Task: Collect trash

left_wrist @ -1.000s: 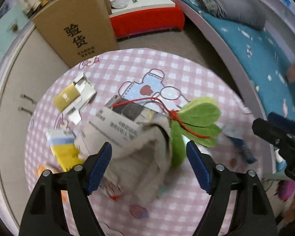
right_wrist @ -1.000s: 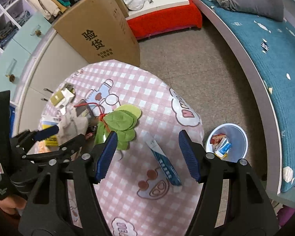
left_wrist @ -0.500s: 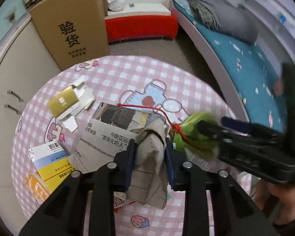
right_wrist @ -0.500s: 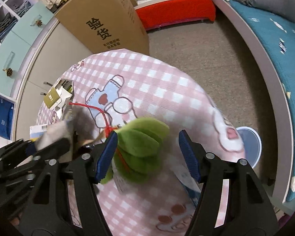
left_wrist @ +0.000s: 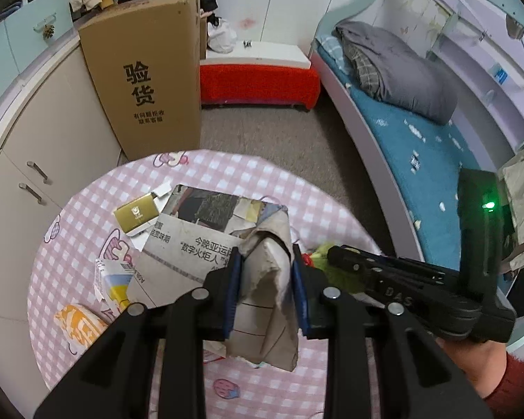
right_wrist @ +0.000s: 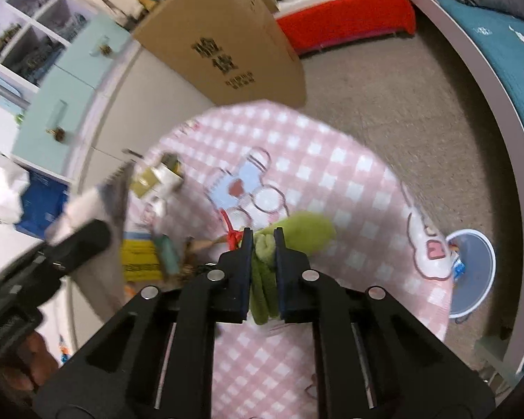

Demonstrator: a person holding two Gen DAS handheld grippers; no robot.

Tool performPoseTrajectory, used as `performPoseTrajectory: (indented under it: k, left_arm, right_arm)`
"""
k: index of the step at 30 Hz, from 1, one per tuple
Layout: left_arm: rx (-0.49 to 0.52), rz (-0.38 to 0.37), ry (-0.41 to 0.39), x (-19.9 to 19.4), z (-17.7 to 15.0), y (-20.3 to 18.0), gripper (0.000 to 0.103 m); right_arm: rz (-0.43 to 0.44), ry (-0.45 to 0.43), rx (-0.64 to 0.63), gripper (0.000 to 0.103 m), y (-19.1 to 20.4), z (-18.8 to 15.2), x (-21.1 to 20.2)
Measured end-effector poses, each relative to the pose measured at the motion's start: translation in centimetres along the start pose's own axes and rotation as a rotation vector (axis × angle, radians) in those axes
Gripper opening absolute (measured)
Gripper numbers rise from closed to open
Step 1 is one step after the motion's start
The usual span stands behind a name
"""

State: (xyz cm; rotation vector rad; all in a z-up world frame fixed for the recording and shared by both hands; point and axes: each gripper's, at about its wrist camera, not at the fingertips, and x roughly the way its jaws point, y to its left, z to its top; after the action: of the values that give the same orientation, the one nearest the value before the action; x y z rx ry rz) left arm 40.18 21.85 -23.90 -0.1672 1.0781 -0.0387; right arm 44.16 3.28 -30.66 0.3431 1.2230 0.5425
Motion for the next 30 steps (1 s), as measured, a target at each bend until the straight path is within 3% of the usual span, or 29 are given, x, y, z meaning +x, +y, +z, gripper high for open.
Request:
performPoseTrajectory:
  k: [10,15,23,30]
  left_arm:
    - [-0.009,-0.066,-0.137,-6.2,1.0,-6.5,0.026]
    - [0.039,-0.122,-0.164,-7.2,1.2,-12.4,0.026]
    - [0.146,-0.219,-0.110,-5.8,-0.1,-22.7,0.026]
    - [0.238,-0.291,-0.004,-3.0,-2.1,-30.3,0.026]
  right_arm:
    - [0.052,-0.190,0.007,0.012,-2.1,1.9,-11.5]
    - [0.003,-0.261,0.027,0.012,-6.0,1.7,-17.3]
    - [-0.111,-0.329,0.128,0.012,-14.2,-1.8,-24.4]
    - [-0.199,-0.362,0.226,0.012,-20.8,-5.6,-28.8]
